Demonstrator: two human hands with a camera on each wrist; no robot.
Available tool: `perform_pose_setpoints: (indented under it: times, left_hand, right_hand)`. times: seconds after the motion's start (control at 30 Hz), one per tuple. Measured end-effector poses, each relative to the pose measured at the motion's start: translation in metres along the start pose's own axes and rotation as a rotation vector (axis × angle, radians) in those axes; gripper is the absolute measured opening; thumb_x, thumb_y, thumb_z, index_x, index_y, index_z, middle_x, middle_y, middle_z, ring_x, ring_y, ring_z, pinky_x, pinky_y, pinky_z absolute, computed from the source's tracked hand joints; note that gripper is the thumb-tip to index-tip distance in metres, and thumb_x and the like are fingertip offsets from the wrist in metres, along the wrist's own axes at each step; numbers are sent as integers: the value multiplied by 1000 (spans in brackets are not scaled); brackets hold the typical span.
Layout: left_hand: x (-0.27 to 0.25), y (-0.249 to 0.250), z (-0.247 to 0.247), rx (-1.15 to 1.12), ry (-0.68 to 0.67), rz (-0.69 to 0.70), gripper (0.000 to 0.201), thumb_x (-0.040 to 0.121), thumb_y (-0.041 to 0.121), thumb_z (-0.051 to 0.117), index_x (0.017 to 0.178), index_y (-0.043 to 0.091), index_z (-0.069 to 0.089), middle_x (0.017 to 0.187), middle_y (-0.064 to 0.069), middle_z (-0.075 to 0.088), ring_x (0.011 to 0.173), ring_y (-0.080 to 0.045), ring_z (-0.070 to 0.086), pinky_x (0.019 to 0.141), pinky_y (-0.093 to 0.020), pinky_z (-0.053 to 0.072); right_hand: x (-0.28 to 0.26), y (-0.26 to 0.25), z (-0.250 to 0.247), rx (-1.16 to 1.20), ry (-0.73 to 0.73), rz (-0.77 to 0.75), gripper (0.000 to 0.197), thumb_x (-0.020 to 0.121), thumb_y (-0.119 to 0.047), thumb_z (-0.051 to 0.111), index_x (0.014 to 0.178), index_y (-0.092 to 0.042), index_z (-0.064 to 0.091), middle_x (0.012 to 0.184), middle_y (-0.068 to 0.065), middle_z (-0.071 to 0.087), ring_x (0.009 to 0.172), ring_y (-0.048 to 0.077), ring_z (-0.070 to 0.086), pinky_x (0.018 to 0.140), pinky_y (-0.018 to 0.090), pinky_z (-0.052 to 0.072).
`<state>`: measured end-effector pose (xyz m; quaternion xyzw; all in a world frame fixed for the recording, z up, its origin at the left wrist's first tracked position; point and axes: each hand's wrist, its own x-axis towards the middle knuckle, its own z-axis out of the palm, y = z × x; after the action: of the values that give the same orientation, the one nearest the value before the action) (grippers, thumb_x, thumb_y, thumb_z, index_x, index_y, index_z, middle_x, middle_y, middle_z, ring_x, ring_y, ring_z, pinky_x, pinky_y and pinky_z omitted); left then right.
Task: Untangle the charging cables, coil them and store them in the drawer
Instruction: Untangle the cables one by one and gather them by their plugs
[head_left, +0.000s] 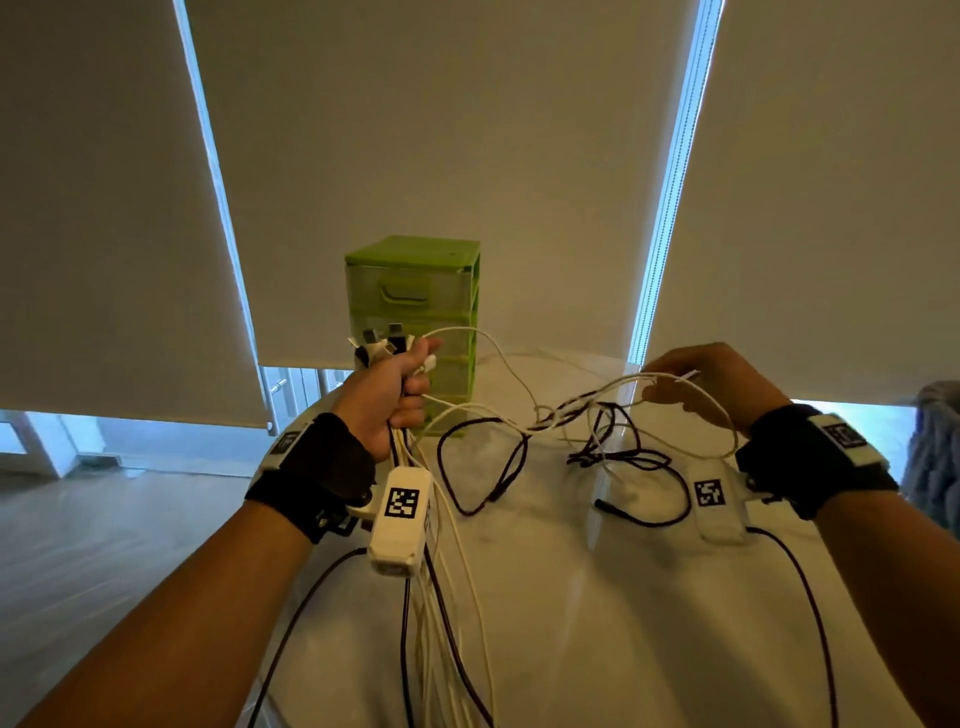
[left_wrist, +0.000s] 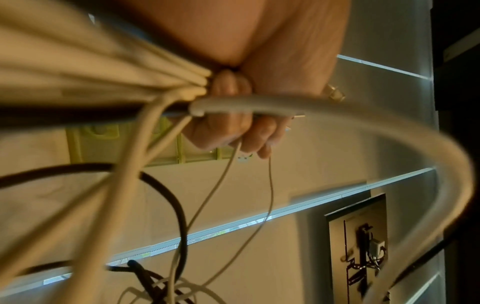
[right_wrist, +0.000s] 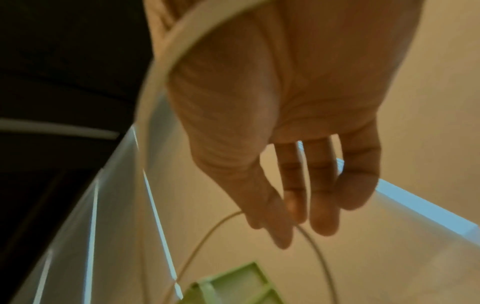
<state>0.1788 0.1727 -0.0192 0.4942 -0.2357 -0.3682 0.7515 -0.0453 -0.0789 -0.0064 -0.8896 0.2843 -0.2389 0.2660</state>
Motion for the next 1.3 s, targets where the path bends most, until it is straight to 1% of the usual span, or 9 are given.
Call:
perform_pose_setpoints:
  times: [0.17, 0.37, 0.53, 0.63, 0.7, 0.83, 0.97, 1.13, 1.3]
  left_hand:
    - [-1, -2, 2, 61, -90, 13, 25, 103, 31, 39, 116, 24, 60, 51, 6, 35, 35, -2, 22, 31, -15, 19]
    - [3, -5, 0, 73, -42, 26, 25, 101, 30, 44, 111, 19, 64, 55, 3, 41, 34, -3, 27, 32, -16, 19]
    - [6, -11, -9, 1, 71, 28, 21, 100, 25, 48, 100, 12, 64, 62, 1, 44, 34, -2, 29, 30, -14, 22]
    - [9, -13, -9, -34, 112, 31, 18, 98, 24, 52, 99, 10, 64, 64, -1, 50, 34, -3, 29, 31, -14, 22]
    - [9, -14, -5, -29, 118, 37, 17, 98, 22, 52, 95, 10, 64, 63, 0, 50, 34, -2, 28, 31, -14, 20]
    - [7, -14, -2, -49, 101, 42, 18, 99, 19, 50, 91, 12, 64, 64, 2, 44, 35, -1, 27, 32, -14, 19]
    - [11, -17, -8, -34, 117, 56, 18, 99, 22, 50, 95, 11, 64, 65, 1, 42, 37, -2, 26, 32, -14, 22]
    - [16, -25, -2, -25, 116, 47, 20, 97, 22, 55, 107, 6, 62, 66, 0, 45, 35, -2, 31, 31, -15, 24]
    - [16, -25, -20, -11, 126, 38, 18, 95, 21, 57, 105, 8, 62, 59, 3, 44, 35, -2, 32, 31, -15, 25]
  right_hand:
    - [-9, -41, -20, -41, -127, -91, 36, 83, -6, 71, 111, -27, 65, 101, -3, 64, 89, 11, 63, 79, 30, 52]
    - [-18, -91, -15, -26, 60, -215, 21, 96, -32, 55, 100, -20, 71, 77, 0, 68, 69, 11, 65, 65, 24, 51]
    - [-35, -103, -15, 342, -240, -126, 32, 92, -39, 60, 123, -42, 57, 124, -5, 58, 116, 15, 57, 94, 42, 52]
    - [-58, -107, 3, 46, -415, -258, 61, 76, -66, 64, 132, -56, 42, 148, -17, 33, 131, 9, 41, 105, 37, 42]
    - [-63, -104, 25, -384, -358, -397, 66, 74, -65, 64, 135, -51, 41, 154, -12, 22, 133, 10, 34, 108, 37, 37]
    - [-49, -85, 45, -670, -212, -608, 35, 91, -52, 52, 112, -30, 68, 130, -5, 55, 118, 12, 49, 102, 33, 39]
    - [-57, -84, 48, -360, -149, -623, 61, 82, -70, 37, 101, -25, 73, 95, -10, 59, 86, 8, 54, 75, 28, 48]
    - [-79, -96, 88, -530, -645, -426, 43, 88, -54, 58, 124, -29, 59, 109, -8, 62, 94, 9, 56, 86, 27, 48]
    - [-58, -87, 37, -319, -292, -313, 15, 97, -17, 48, 87, -19, 58, 83, -5, 61, 66, 6, 60, 68, 26, 47]
